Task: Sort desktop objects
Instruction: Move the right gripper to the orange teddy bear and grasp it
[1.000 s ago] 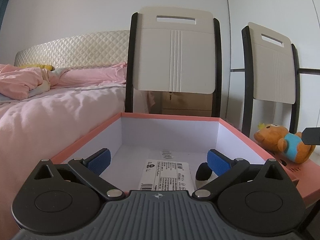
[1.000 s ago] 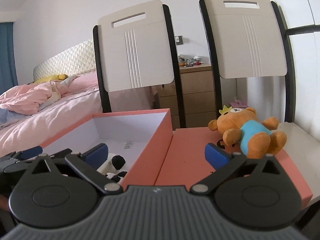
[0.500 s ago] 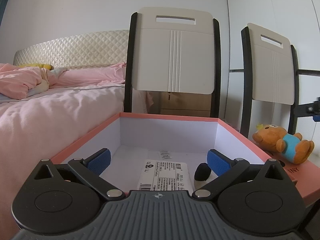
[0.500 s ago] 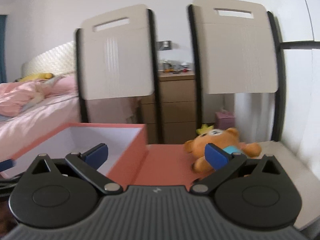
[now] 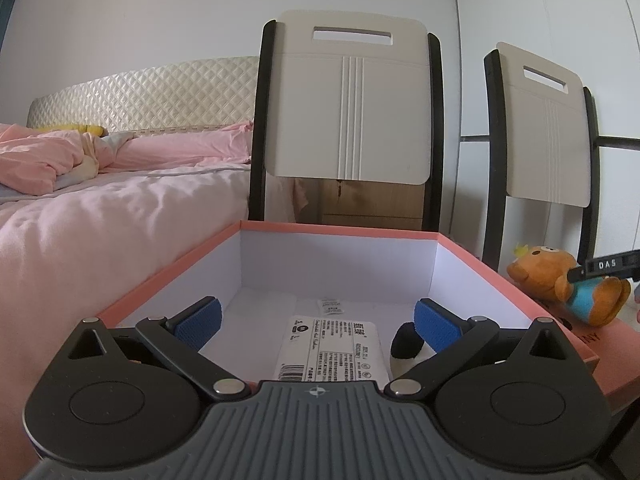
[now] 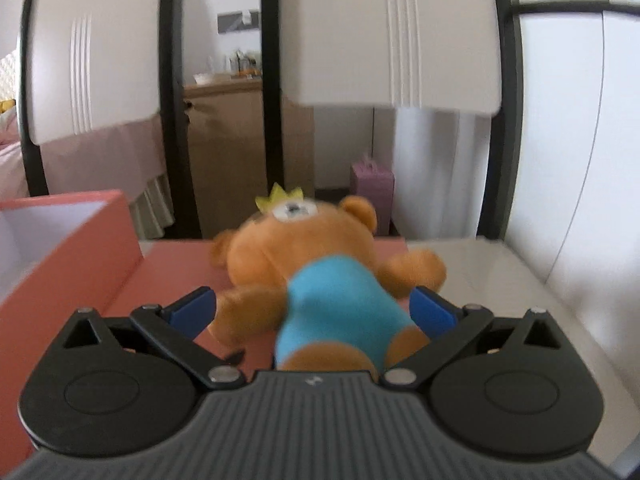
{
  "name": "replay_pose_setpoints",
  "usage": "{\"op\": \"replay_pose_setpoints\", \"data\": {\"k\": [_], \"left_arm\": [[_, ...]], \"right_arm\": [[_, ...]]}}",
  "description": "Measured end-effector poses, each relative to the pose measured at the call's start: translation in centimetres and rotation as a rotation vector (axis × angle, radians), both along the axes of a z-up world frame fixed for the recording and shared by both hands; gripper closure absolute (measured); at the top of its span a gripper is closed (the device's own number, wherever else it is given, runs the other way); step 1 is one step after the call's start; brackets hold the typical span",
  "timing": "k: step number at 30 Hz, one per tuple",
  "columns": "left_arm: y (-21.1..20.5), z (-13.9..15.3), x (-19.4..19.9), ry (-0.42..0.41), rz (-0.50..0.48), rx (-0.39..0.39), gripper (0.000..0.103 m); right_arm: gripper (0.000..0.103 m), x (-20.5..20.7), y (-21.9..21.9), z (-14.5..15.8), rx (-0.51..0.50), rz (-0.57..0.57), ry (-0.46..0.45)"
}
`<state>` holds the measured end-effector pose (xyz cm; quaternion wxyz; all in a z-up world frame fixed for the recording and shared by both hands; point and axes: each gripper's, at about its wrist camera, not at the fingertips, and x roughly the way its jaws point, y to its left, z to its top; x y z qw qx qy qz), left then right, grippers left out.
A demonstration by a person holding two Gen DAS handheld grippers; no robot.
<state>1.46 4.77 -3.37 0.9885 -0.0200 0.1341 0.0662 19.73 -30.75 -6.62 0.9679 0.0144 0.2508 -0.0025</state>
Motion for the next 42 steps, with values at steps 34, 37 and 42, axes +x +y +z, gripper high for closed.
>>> {"op": "replay_pose_setpoints", "data": {"k": [34,37,42], "left_arm": [[0.0,0.0,-0.3,-0.007,-0.005,-0.011,0.000],[0.0,0.0,-0.3,-0.006,-0.004,-0.009,0.000],[-0.1,0.0,-0.4,-0.006,-0.005,-0.007,0.000]], "right_arm": [[0.000,0.9,2.4,-2.4,-0.386,0.128,0.054],[0.001,1.2,1.9,-2.7,-0.385,0.100,0.056],[0.028,1.7,1.3,-2.6,-0.387,0.042,0.071]]}}
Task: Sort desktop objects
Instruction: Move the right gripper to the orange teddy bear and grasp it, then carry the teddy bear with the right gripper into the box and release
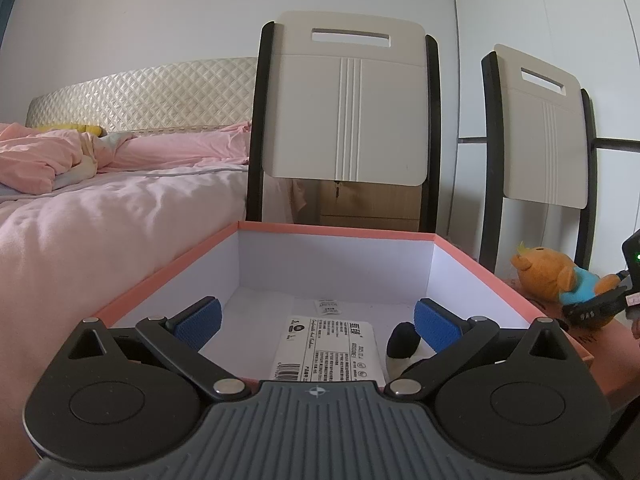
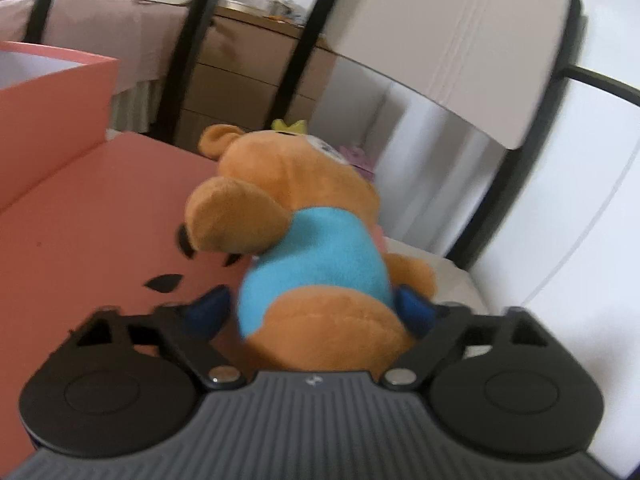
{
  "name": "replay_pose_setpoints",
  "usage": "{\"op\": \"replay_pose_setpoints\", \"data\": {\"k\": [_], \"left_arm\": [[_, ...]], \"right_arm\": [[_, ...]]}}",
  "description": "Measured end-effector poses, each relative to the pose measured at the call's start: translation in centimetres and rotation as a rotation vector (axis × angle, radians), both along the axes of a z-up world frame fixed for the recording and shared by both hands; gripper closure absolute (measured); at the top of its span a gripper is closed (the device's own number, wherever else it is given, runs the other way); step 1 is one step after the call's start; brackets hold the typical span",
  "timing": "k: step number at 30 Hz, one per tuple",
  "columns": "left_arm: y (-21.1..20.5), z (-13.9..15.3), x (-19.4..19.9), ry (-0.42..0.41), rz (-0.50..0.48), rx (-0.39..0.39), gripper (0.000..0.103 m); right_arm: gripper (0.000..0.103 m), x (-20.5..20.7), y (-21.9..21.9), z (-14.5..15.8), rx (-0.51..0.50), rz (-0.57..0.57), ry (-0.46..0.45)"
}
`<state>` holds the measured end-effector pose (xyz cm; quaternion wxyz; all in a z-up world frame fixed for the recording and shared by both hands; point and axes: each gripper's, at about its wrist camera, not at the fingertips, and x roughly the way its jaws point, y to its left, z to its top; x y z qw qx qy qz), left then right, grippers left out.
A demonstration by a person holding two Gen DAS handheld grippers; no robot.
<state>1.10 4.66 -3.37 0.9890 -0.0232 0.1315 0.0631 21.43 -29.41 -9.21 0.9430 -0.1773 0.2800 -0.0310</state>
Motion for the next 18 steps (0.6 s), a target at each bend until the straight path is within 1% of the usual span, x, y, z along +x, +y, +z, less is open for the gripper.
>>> {"op": "replay_pose_setpoints", "data": {"k": [2,5,11,14,18], "left_arm": [[0.0,0.0,0.0,0.000,0.000,0.000,0.000],[-0.1,0.0,0.0,-0.001,0.001,0.001,0.000],[-0.2,0.0,-0.1,-0.004,-0.002,0.007,0.000],[-0.2,0.0,-0.1,-0.004,0.000,0.007,0.000],[-0.2,0.0,0.0,-0.003,0.001,0.009,0.000]], "right_arm": [[0.035,-0.1,-0.6,0.6,0.038,-0.017,0.000],[0.040,-0.4,-1.3,1.4,0.090,-0.047,-0.017],[0.041,-1.9,-1.3,3.6,0.176,-0.053,-0.111],[0.041,-2.8,-0.8,5.4,0.248,-0.032,-0.152],[0.041,-3.6,1.1,7.6,0.338,0.021,-0.200]]}}
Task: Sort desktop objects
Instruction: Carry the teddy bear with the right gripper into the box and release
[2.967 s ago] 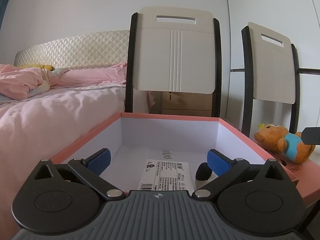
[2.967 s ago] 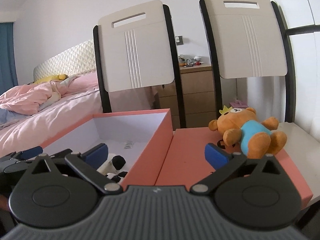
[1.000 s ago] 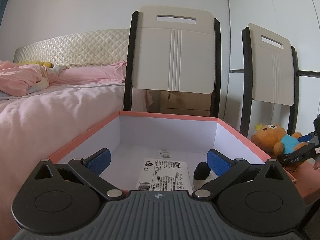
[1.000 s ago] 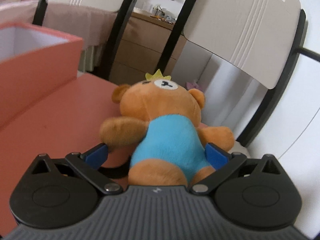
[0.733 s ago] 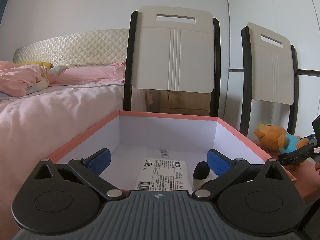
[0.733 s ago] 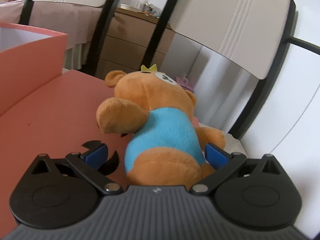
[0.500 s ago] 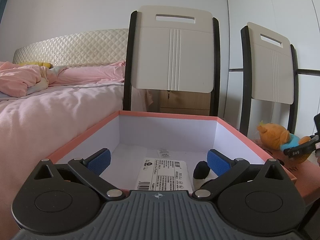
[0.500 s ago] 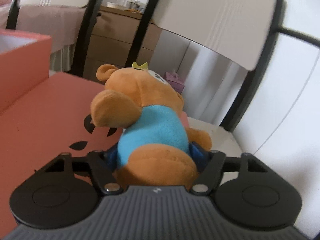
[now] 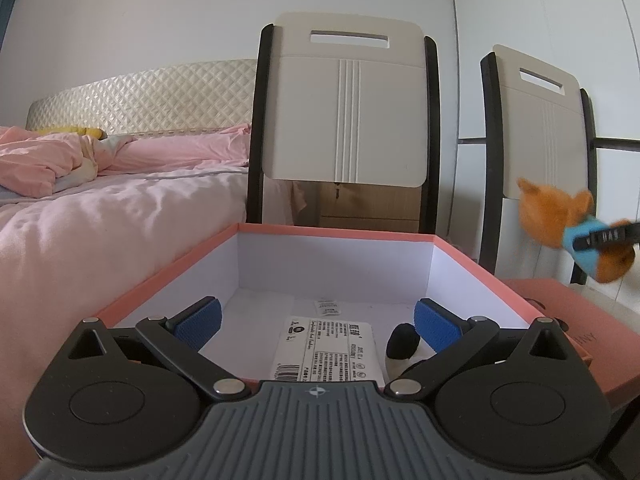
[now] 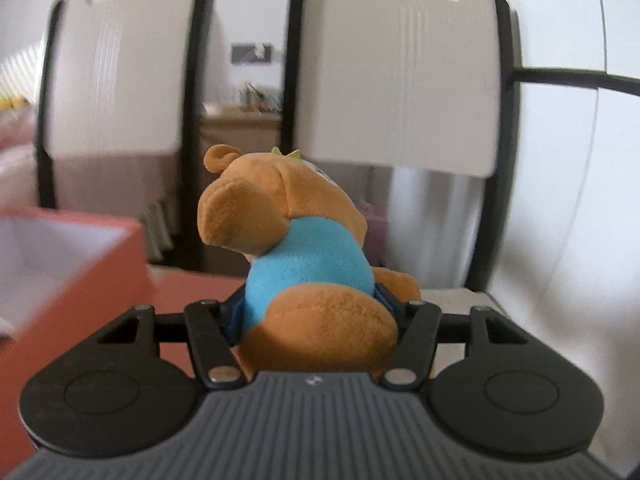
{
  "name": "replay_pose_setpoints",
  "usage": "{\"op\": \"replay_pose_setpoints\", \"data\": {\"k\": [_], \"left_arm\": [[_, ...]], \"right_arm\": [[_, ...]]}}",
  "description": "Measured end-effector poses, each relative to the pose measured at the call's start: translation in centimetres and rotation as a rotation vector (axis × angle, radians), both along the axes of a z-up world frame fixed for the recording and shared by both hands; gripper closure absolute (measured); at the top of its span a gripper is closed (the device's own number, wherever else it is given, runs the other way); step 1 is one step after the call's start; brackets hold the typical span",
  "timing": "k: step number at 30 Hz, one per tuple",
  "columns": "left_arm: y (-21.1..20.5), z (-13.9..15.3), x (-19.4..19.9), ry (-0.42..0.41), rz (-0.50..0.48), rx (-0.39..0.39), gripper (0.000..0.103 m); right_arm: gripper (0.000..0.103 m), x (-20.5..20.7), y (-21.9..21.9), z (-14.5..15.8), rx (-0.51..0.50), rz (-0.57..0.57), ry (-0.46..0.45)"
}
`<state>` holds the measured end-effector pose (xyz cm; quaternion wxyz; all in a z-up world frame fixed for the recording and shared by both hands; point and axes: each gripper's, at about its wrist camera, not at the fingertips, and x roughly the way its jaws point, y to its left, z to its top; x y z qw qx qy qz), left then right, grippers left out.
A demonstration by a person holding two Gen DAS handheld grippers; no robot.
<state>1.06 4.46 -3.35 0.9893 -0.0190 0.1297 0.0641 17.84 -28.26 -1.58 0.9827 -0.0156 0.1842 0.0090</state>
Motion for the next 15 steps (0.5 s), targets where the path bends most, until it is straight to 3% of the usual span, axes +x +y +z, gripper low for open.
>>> {"op": "replay_pose_setpoints", "data": {"k": [9,15], "left_arm": [[0.1,0.0,0.1,0.005,0.001,-0.004,0.000],[0.4,0.0,0.2,0.009,0.004,-0.014,0.000]], "right_arm": [[0.040,-0.9,6.6,3.4,0.121,0.221,-0.087],[0.040,0.5,11.8,2.9,0.147,0.373,-0.014]]}}
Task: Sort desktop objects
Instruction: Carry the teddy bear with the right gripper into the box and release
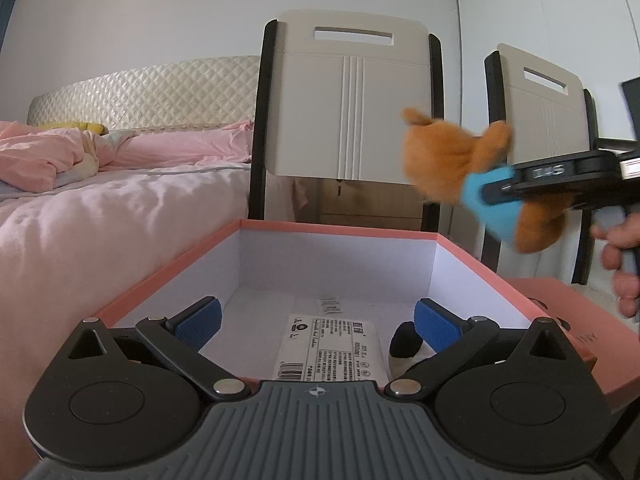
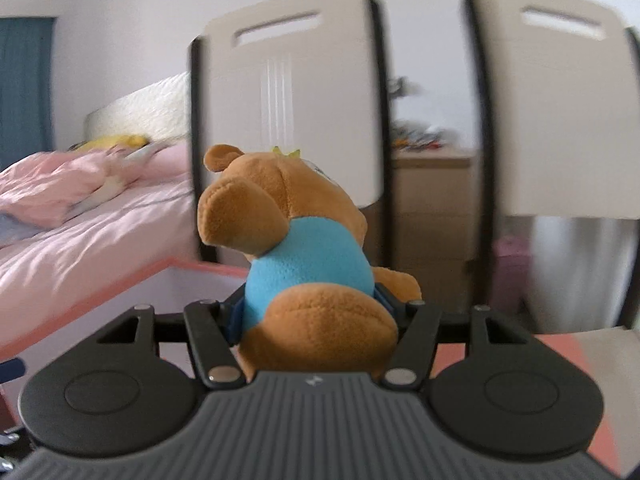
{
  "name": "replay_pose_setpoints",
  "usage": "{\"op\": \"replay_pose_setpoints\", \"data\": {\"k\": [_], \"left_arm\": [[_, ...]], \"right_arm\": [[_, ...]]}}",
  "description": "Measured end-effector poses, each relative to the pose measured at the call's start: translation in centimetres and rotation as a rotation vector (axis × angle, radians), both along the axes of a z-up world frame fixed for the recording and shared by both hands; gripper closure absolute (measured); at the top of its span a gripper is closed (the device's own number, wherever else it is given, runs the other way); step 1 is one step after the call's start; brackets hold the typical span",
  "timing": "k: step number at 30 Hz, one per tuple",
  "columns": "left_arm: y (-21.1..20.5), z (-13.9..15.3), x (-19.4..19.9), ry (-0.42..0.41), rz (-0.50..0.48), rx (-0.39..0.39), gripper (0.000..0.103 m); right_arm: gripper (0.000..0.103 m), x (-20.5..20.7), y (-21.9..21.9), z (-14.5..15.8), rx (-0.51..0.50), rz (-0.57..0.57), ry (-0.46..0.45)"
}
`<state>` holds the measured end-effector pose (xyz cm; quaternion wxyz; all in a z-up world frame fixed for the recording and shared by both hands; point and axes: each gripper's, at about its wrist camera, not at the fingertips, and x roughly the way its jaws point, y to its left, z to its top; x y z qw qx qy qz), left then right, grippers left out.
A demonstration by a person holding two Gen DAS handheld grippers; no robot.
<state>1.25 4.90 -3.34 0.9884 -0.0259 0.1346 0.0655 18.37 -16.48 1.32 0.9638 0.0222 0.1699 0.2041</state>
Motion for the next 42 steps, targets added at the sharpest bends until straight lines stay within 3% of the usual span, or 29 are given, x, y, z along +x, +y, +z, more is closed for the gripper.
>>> {"op": "replay_pose_setpoints", "data": {"k": [8,28,31,34,42], "left_arm": [[0.8,-0.1,0.3,0.008,0.015,-0.019,0.000],[0.7,-0.1,0.2,0.009,0.017,-0.012,0.000],[0.7,-0.1,0.2,0.009,0.015,-0.012,0.000],[0.7,-0.1,0.2,0.009,0.014,-0.010,0.000],[0.3,-0.1,0.2,0.007,0.012,0.002,0.000]], "right_arm": [[0.039,2.3,4.3,-1.4,-0.094,0.090,0.106],[0.039,2.5,6.7,-1.6,-0.143,0.151,0.094],[0.035,3.1,6.8,-2.1,-0.137,0.160,0.121],[0.008,2.7,6.1,-1.7,-0.122,0.128,0.082],[0.001,1.3,1.5,0.3,-0.052,-0.017,-0.047]]}}
